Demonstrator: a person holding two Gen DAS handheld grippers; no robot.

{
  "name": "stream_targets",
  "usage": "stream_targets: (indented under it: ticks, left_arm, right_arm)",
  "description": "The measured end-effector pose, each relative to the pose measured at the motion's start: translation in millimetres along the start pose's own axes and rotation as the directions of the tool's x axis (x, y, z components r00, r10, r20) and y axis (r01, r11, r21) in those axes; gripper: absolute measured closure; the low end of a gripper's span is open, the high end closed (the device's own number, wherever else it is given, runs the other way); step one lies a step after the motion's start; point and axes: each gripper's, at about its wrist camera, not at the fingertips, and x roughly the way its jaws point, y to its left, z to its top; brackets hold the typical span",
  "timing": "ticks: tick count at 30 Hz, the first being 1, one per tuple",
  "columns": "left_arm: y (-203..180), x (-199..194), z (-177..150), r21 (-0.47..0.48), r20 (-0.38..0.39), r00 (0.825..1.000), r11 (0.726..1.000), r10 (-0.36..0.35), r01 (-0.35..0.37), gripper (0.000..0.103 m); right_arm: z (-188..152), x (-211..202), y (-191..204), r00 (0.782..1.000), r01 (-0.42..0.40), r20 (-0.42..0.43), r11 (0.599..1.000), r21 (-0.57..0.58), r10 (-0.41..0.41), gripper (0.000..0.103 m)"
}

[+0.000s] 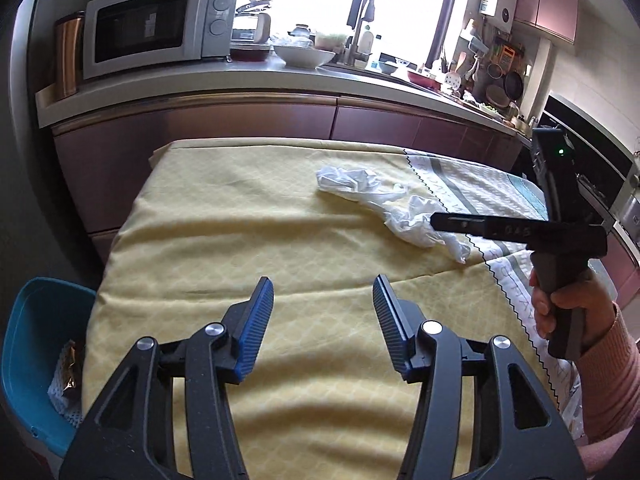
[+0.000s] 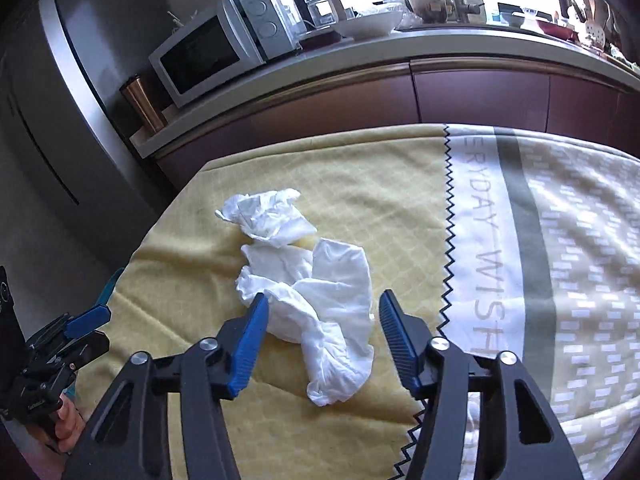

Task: Collect trash
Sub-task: 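Move both open tools back over the white tissues on the table, then grasp a white tissue with the right tool while the left grasps another tissue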

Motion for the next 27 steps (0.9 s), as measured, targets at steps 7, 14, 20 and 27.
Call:
stream_targets:
  ticks: [7, 14, 20, 27]
  left_arm:
    - [-6.3, 8.8, 0.6, 0.012, -0.023, 1.0, 1.0, -0.017, 0.017, 0.05]
    - [-12.6, 15.3, 1.7, 0.017, -0.033, 0.999, 0.999, -0.041, 0.042, 0.048]
    - [-16.8, 18.6, 2.9, 0.018, -0.038, 0.998, 0.998, -0.051, 0.052, 0.046]
    - [-50.0, 32.5, 9.2, 0.076, -0.059, 0.992, 0.991, -0.109, 0.113, 0.037]
  right_arm:
    - [-16.5, 0.8, 15.6, 0.99, -0.133, -0.049, 0.99, -0.038, 0.131, 0.091]
    - [-28.9, -16.0, 45.2, 0.942, -0.331, -0.087, 0.941, -0.075, 0.325, 0.095]
    - [-29.8, -31.5, 41.6, 0.958, -0.286, -0.069, 0.953, -0.098, 0.28, 0.079]
    - [-12.8, -52.4, 4.5, 0.978, -0.204, 0.038, 0.978, -0.032, 0.205, 0.07]
